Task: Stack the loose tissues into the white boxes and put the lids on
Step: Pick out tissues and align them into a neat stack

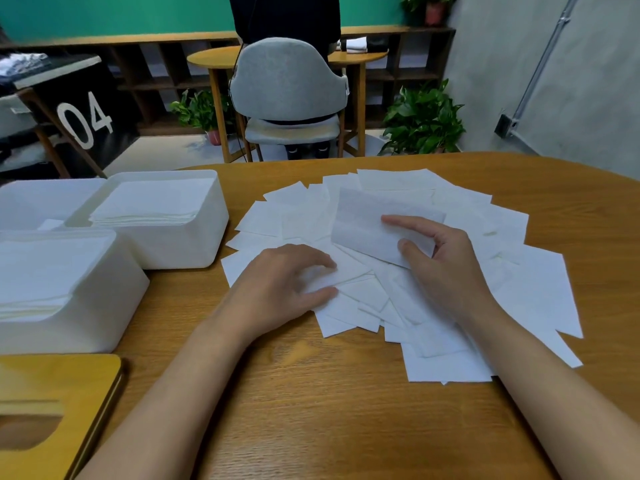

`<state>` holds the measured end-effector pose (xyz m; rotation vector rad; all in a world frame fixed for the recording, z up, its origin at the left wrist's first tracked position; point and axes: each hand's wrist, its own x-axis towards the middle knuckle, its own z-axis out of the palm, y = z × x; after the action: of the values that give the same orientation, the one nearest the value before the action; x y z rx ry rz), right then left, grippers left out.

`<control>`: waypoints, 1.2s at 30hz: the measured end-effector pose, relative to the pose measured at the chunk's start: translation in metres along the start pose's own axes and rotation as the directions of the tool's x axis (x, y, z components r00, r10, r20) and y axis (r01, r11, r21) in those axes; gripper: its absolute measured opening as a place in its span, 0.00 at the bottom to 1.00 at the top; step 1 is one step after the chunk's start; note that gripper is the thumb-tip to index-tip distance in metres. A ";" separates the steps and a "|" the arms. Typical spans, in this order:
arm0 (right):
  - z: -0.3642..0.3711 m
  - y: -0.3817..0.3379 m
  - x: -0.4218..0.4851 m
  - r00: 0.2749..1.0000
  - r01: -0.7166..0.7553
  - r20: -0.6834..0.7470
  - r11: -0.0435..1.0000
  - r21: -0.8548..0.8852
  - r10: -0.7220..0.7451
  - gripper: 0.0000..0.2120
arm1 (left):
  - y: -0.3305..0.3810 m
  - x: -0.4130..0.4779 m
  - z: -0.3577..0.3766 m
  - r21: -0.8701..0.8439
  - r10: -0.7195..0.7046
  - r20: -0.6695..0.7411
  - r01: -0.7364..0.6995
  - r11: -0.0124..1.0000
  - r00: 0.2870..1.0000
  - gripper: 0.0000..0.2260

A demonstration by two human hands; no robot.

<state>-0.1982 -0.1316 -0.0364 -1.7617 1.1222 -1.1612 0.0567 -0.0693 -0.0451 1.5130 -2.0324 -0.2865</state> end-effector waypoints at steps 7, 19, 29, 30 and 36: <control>0.001 0.002 -0.001 1.000 0.009 -0.002 1.000 0.011 -0.009 0.20 | 0.004 0.001 0.003 0.034 0.049 -0.055 -0.047 0.998 0.997 0.06; 0.002 -0.001 -0.002 1.000 0.015 -0.010 1.000 -0.006 -0.015 0.21 | -0.009 0.013 0.010 0.006 -0.180 -0.262 0.188 0.982 0.948 0.11; 0.004 -0.004 -0.002 0.999 0.020 -0.026 1.000 -0.021 -0.021 0.21 | 0.000 0.015 0.011 -0.139 -0.272 -0.198 0.248 0.959 0.942 0.11; 0.004 -0.004 -0.002 0.999 0.021 -0.030 1.000 -0.021 -0.022 0.21 | 0.000 0.015 0.011 -0.148 -0.267 -0.202 0.241 0.959 0.942 0.10; 0.005 -0.007 -0.003 0.997 0.031 -0.075 0.999 -0.010 -0.031 0.21 | -0.004 0.016 0.013 -0.157 -0.219 -0.359 0.173 0.972 0.907 0.06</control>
<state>-0.1927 -0.1258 -0.0323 -1.7606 1.1497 -1.2523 0.0496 -0.0873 -0.0520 1.5616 -1.5406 -0.1786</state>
